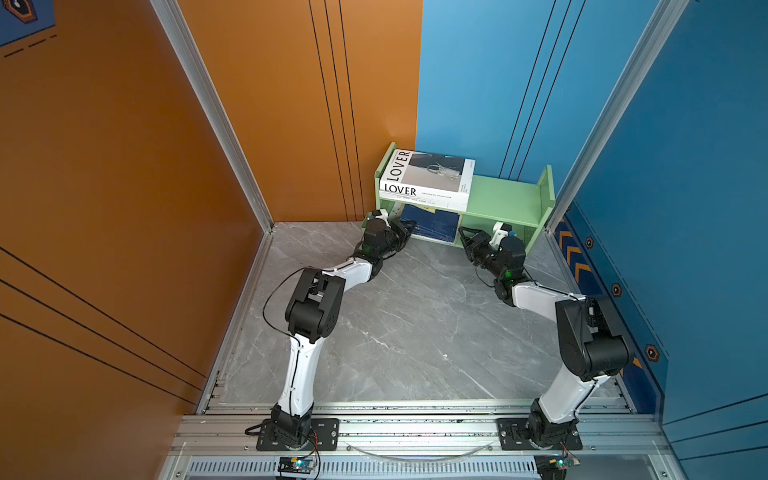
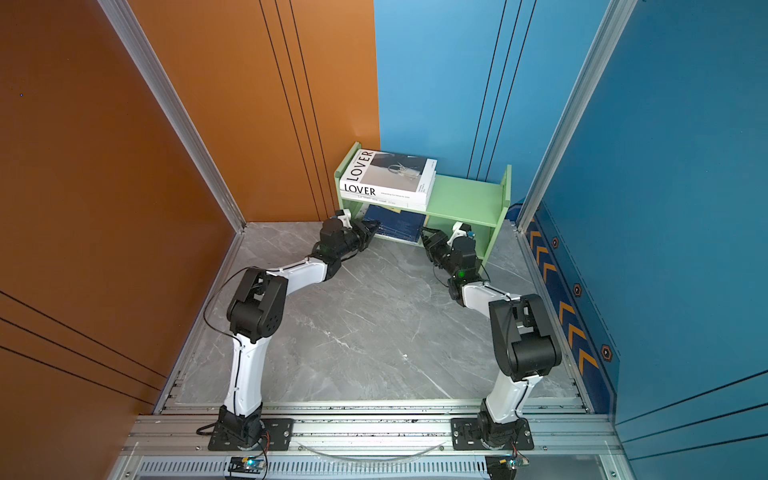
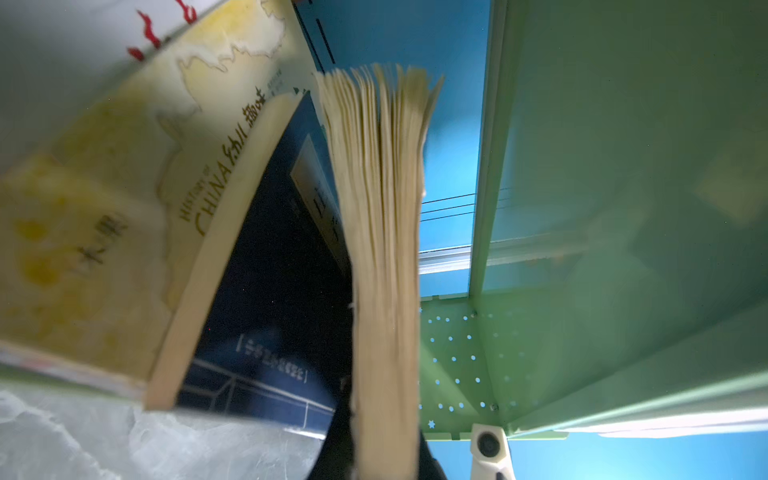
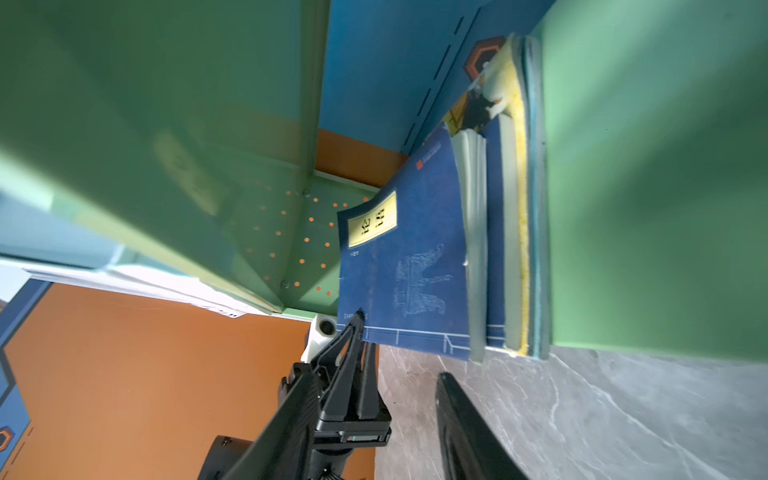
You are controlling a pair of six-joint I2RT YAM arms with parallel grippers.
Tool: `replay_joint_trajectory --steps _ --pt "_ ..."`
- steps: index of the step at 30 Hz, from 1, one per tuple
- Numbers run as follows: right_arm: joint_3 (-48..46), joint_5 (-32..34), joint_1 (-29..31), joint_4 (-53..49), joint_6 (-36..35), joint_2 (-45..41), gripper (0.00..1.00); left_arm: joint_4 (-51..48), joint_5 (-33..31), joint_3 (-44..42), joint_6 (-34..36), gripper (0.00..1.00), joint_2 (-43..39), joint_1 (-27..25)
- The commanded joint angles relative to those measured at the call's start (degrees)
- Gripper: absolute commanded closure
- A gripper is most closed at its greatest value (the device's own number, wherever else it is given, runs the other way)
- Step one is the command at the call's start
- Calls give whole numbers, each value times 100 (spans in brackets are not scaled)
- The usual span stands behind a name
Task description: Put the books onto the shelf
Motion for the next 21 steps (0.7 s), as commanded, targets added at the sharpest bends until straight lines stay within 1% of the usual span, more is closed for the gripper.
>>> replay_joint_trajectory --steps 1,21 --pt "-37 68 -35 -175 -215 -35 51 389 77 266 -161 92 113 -6" --pt "308 8 67 -81 -199 247 50 261 -78 406 -337 92 315 -59"
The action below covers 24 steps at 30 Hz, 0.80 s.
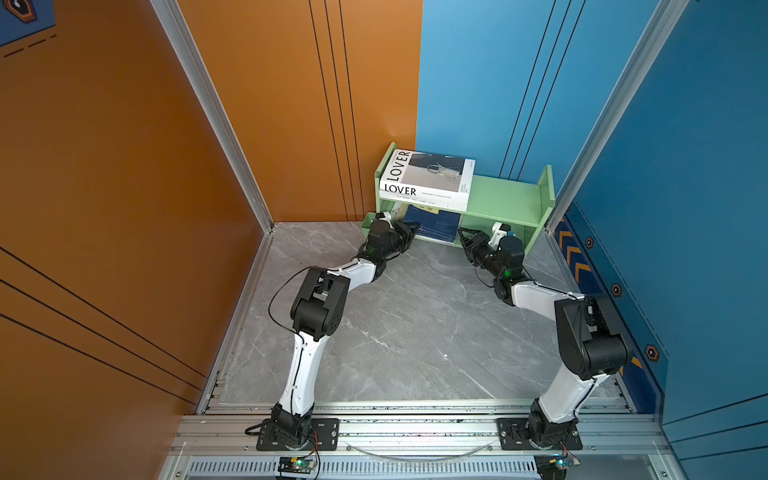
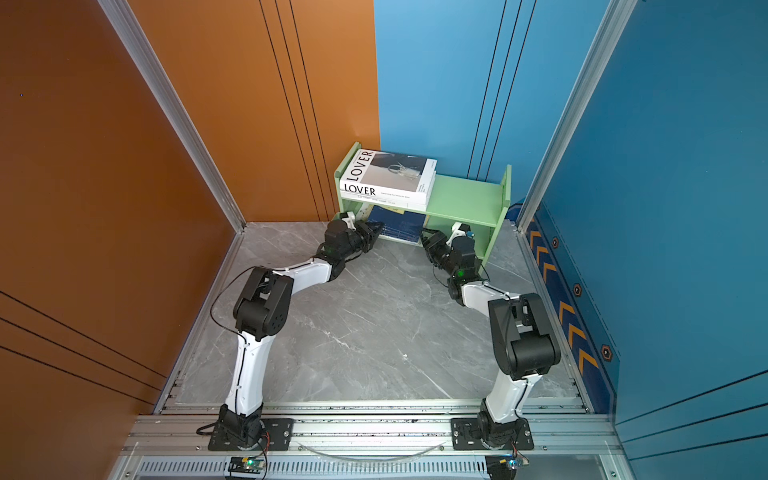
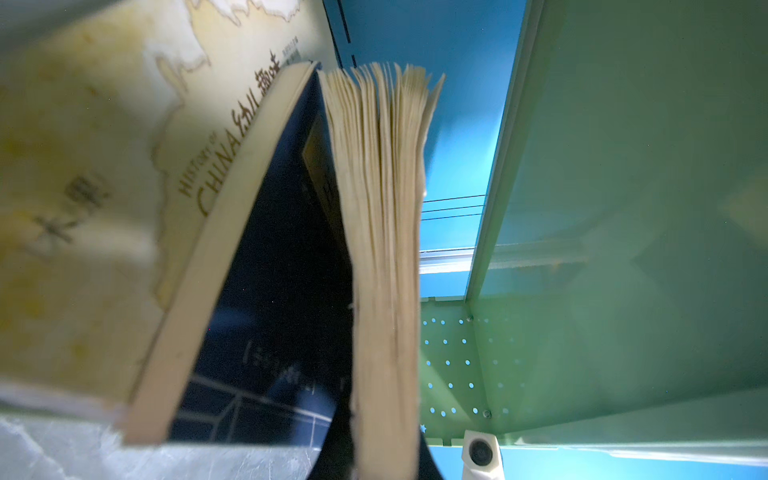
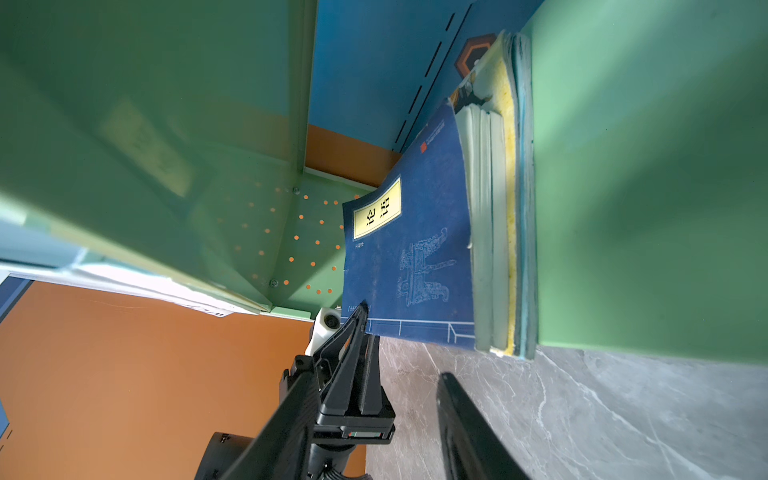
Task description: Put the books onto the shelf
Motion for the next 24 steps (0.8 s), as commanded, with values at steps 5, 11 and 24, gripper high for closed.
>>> replay_joint_trajectory --steps 5,11,24 --pt "434 8 117 -23 -117 299 50 223 -71 184 7 92 68 19" --pt "753 60 217 16 -111 552 50 224 -47 150 7 91 59 36" --pt "1257 348 402 -188 -260 985 49 222 -83 79 -2 91 27 39"
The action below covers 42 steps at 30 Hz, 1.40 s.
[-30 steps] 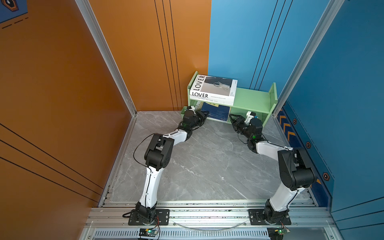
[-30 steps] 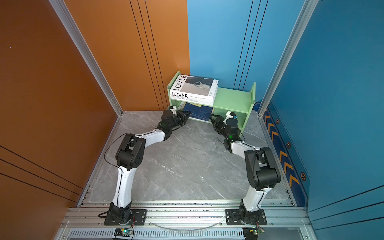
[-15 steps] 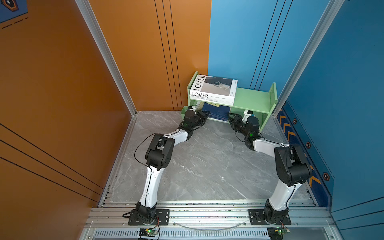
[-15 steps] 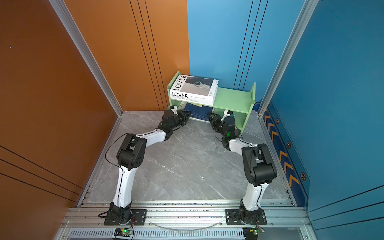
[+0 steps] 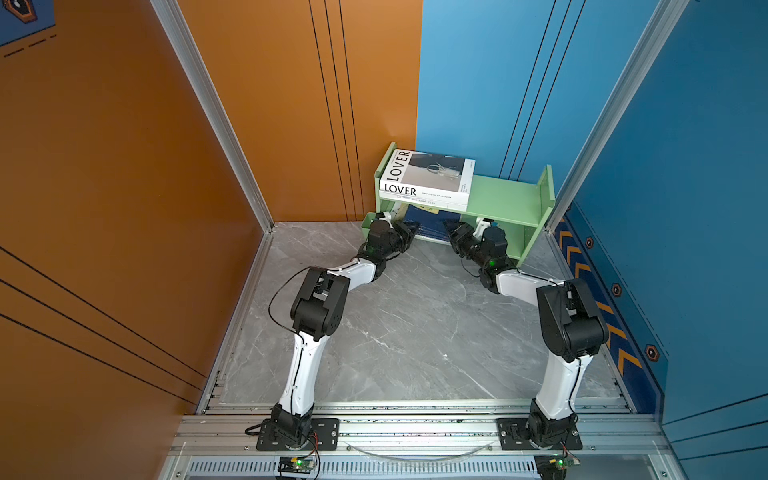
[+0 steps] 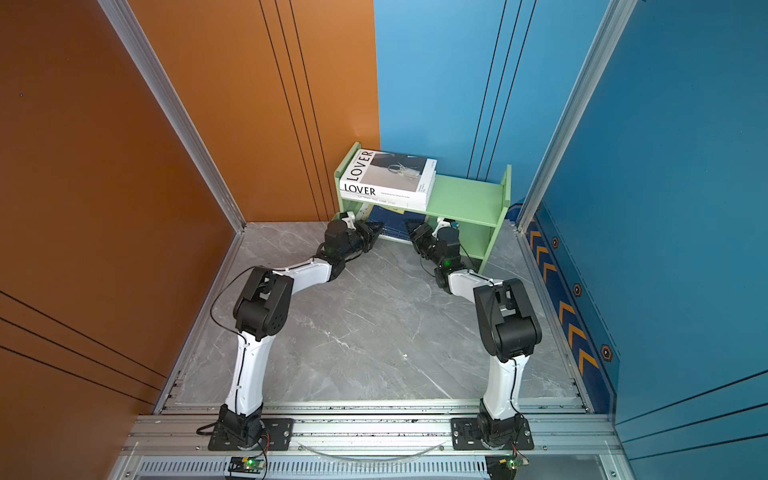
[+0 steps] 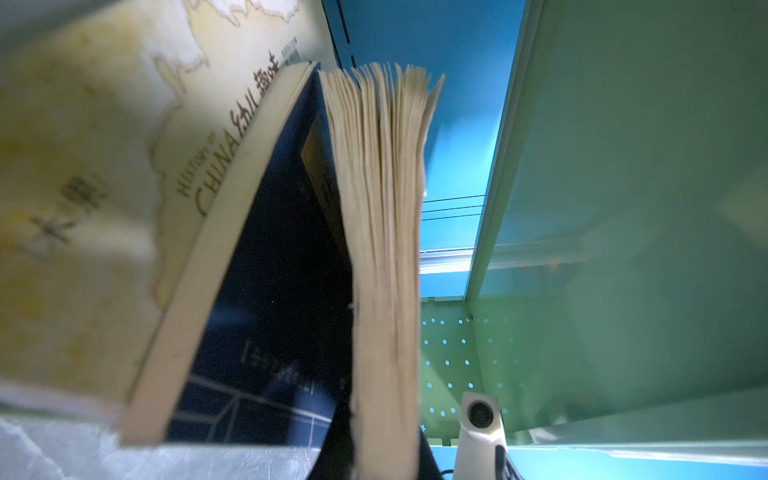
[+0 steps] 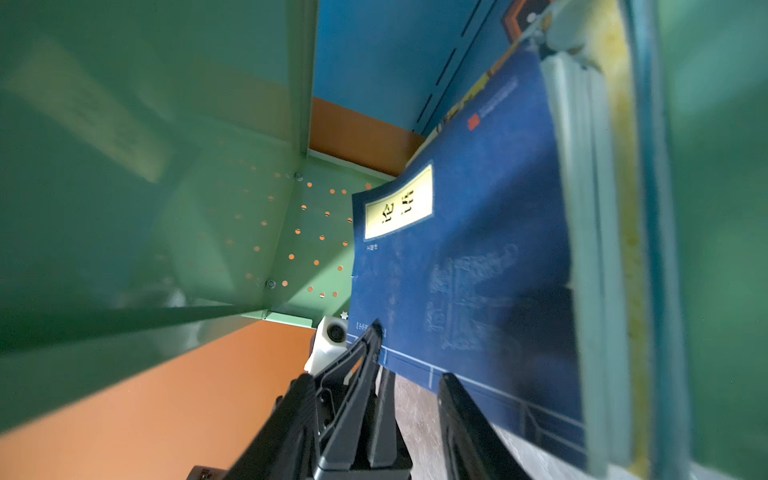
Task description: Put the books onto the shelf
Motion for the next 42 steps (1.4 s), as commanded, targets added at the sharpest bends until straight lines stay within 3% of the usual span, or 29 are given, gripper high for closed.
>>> replay_joint_trajectory --steps 1,9,17,25,34,42 --pt "154 298 50 -197 -229 101 49 226 -69 68 11 91 19 35" --pt "31 799 139 -471 -496 200 50 226 -70 -20 5 90 -24 37" --pt "-122 1435 183 -826 -433 210 50 222 -72 -117 14 75 -104 57" --pt "-163 1547 182 -895 -338 264 50 17 22 -153 141 51 -261 166" --pt "-272 1689 176 -1064 -312 181 50 -950 120 -162 616 38 -617 462" --pt "-321 1703 174 -1050 -305 116 50 -2013 424 213 1121 37 -770 686"
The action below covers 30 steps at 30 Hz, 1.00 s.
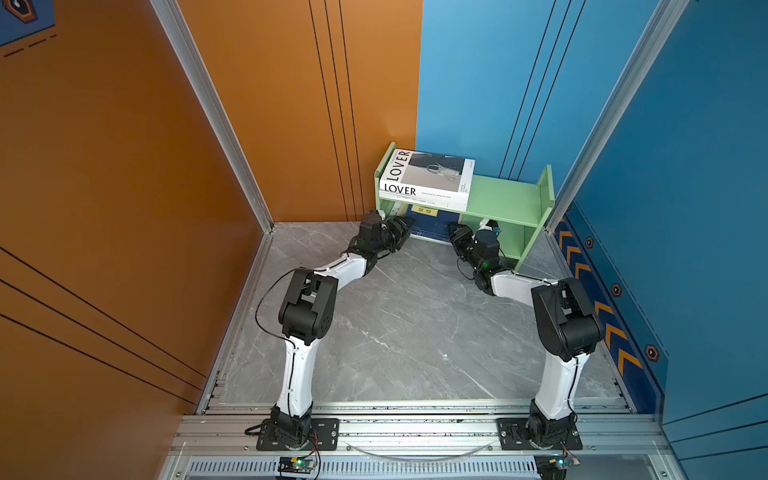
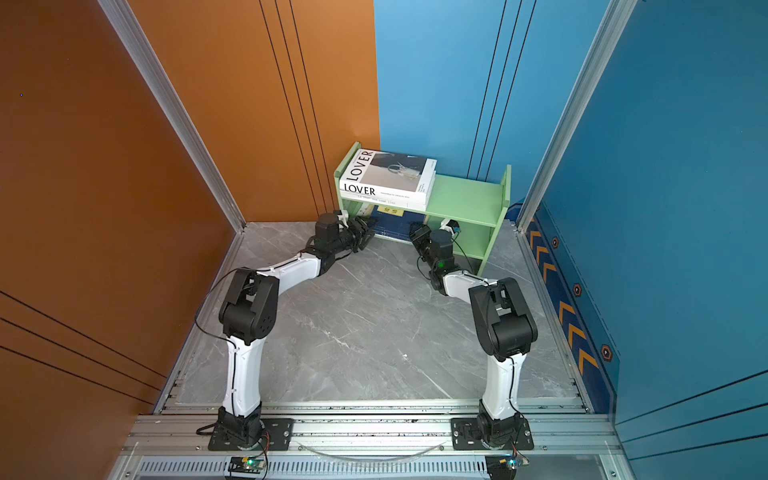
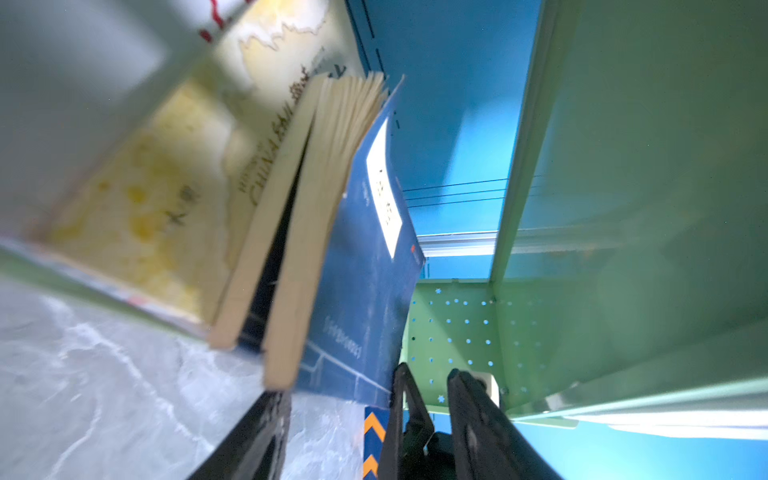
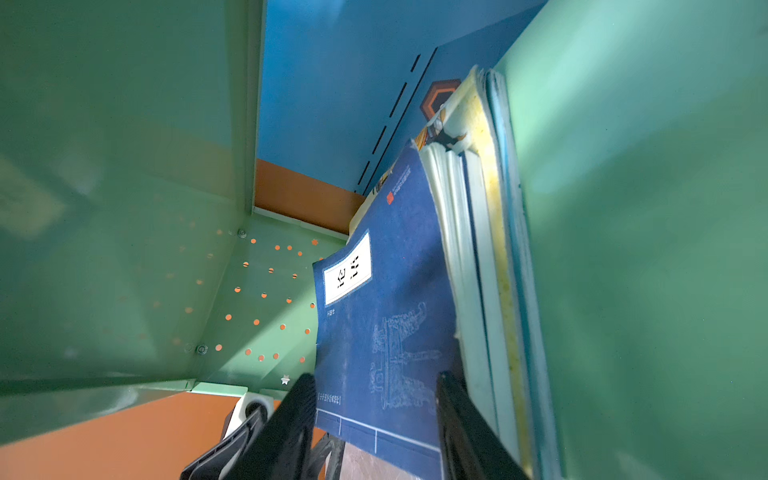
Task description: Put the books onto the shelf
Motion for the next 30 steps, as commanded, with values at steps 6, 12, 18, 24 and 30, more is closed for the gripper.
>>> replay_joint_trajectory --steps 6,12,18,24,30 --pt "-255 164 -20 -657 -13 23 50 -1418 -437 325 1200 37 -600 393" --pt "-239 100 -23 -562 -19 25 50 -1413 -307 207 1536 38 -823 339" --pt "-199 -171 -64 -228 -65 41 48 -1039 155 305 1390 40 -628 291" --pt "-286 -488 -102 539 -127 32 45 -982 169 202 1465 41 -699 231" --pt "-417 -673 -192 1524 -78 -74 40 -847 223 -113 1556 39 -943 245"
